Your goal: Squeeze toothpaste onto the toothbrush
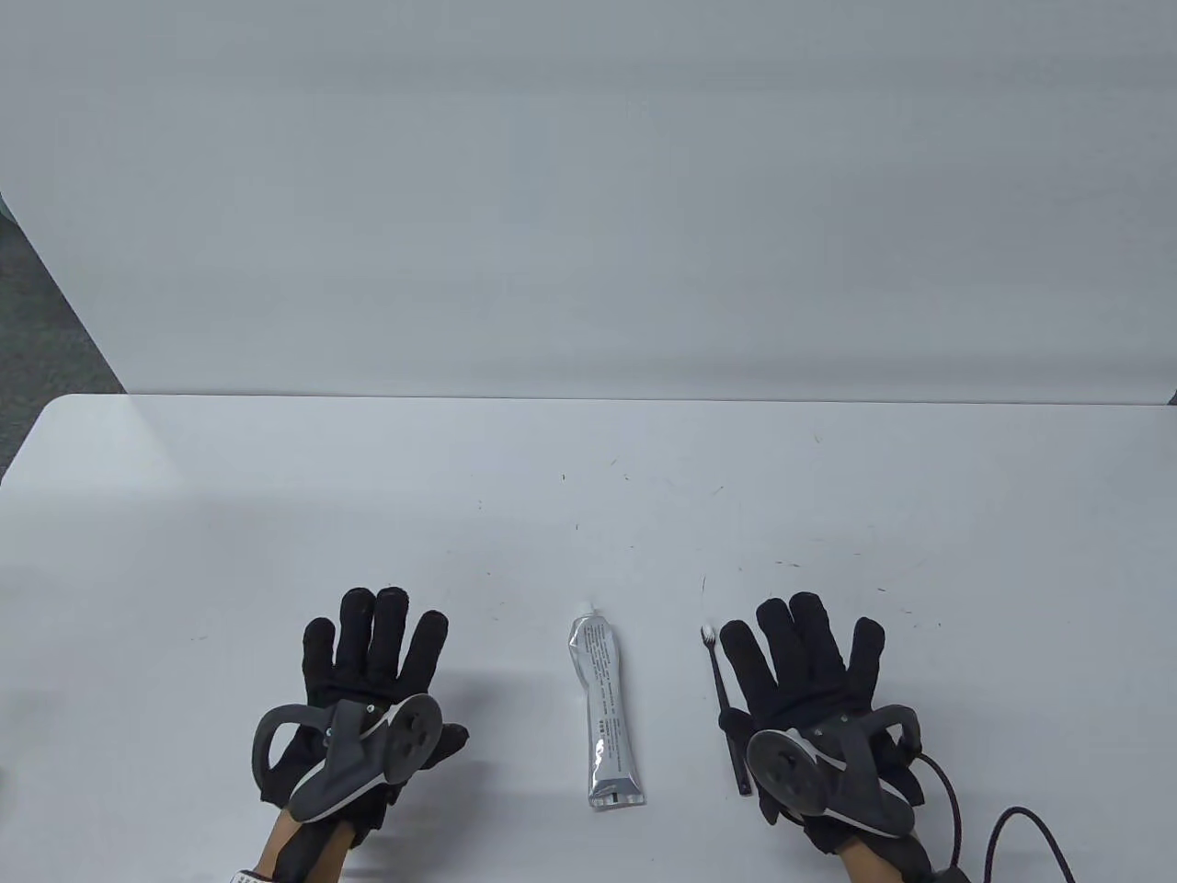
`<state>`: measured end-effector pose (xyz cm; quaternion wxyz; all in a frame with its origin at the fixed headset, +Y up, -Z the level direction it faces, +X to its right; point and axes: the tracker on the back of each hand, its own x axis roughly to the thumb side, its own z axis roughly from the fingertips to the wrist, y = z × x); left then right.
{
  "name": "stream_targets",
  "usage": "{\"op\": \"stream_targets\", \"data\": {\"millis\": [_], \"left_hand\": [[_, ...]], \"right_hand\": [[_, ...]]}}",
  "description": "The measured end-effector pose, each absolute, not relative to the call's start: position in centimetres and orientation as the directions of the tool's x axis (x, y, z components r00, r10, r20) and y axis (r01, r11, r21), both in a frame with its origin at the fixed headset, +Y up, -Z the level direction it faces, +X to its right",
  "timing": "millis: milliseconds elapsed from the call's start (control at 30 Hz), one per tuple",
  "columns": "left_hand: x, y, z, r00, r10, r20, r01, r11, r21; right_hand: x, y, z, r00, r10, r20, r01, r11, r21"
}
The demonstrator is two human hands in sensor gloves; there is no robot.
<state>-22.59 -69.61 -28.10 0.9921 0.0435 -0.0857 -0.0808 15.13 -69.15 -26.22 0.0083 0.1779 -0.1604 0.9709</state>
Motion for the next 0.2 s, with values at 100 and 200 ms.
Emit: {"op": "stream_targets", "data": {"millis": [100,200], "left_hand": [[-22.72,-69.9,-28.33,0.976,-0.153,0.154,0.144,0.987,0.068],[-22.78,-70.24,-28.52,0.977,-0.152,0.148,0.147,0.988,0.044]], "right_hand": [[15.12,-69.0,-26.12,-0.94,-0.02,0.341,-0.091,-0.948,-0.305],[15.18,-69.01,-26.2,-0.942,0.001,0.335,-0.105,-0.95,-0.293]]}}
